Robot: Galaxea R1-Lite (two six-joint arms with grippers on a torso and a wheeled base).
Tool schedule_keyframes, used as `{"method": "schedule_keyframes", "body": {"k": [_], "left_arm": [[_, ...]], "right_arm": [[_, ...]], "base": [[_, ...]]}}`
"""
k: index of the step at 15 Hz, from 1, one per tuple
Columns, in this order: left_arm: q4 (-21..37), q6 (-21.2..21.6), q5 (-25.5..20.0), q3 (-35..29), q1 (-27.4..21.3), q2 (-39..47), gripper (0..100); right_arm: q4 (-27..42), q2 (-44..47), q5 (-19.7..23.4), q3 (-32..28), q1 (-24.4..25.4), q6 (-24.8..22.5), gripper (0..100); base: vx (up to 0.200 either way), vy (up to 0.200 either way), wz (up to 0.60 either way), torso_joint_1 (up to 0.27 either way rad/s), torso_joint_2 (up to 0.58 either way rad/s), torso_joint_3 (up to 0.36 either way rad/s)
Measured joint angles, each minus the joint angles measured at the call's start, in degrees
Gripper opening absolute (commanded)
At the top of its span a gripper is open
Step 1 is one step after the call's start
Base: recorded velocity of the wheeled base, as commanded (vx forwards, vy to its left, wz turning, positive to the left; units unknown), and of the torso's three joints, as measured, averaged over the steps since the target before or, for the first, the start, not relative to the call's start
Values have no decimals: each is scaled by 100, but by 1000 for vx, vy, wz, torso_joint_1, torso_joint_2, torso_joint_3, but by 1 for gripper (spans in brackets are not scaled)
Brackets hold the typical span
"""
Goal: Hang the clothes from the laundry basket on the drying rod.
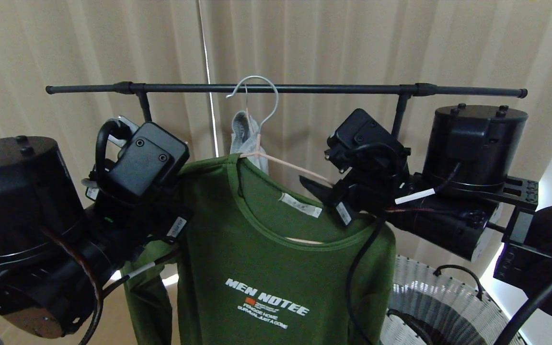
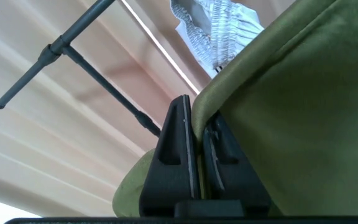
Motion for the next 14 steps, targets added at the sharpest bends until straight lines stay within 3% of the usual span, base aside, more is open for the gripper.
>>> {"method": "schedule_keyframes", "body": {"k": [11, 12, 14], "left_arm": [[-20, -12, -29, 129, -9, -43, 0], [-17, -9, -43, 146, -11, -63, 100], [-17, -20, -38, 201, -7, -106, 100]], "right_arm": [[-4, -7, -13, 40, 21, -35, 0], [-17, -11, -13, 54, 21, -30, 0], [-59, -35, -24, 127, 11, -28, 0]], "base": [[0, 0, 0, 0, 0, 0], [0, 0, 0, 0, 0, 0], [0, 0, 0, 0, 0, 0]]}}
